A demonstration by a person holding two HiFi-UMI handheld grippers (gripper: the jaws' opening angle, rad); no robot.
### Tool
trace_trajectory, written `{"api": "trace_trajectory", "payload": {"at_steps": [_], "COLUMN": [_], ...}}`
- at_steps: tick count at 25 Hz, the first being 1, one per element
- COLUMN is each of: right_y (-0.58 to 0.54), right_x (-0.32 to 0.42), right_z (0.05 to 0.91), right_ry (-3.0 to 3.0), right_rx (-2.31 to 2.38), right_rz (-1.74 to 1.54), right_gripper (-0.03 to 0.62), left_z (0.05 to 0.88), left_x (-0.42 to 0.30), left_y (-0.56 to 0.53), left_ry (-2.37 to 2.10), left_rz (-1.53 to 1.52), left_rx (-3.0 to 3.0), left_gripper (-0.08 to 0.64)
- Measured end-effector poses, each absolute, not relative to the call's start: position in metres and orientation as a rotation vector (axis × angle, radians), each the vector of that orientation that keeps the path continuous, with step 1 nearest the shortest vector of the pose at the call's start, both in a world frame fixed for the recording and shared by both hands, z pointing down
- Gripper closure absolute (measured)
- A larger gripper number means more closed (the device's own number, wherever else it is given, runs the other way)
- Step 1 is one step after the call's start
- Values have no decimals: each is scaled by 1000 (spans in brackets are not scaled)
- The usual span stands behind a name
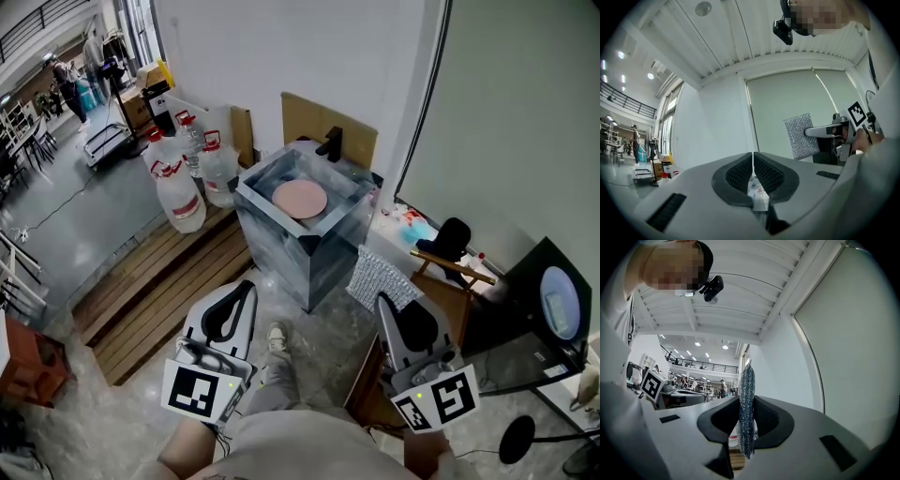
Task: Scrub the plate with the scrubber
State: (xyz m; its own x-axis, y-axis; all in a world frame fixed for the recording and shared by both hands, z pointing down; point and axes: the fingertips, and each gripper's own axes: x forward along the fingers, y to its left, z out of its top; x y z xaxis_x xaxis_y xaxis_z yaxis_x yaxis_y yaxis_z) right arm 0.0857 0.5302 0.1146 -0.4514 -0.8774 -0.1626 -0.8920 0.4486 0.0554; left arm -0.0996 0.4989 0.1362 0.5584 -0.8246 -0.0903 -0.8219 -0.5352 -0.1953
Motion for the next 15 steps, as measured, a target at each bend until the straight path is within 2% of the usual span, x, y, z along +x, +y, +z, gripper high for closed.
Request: {"api": "trace_trajectory", "payload": {"at_steps": [7,15], "right_y": [470,351], "right_x": [87,77], "right_z": [130,144], "right_ry": [2584,2591], "right_rx": [-1618,-1667], "right_rz": [193,127], "right_gripper": [489,489], "left_z": [148,159], "left_x": [-97,-109], "left_y": [439,322], "left_ry": [1346,1330], "left_rz": [-17,-71], "left_rx": [-2591,-2625], "left_gripper": [534,534]}}
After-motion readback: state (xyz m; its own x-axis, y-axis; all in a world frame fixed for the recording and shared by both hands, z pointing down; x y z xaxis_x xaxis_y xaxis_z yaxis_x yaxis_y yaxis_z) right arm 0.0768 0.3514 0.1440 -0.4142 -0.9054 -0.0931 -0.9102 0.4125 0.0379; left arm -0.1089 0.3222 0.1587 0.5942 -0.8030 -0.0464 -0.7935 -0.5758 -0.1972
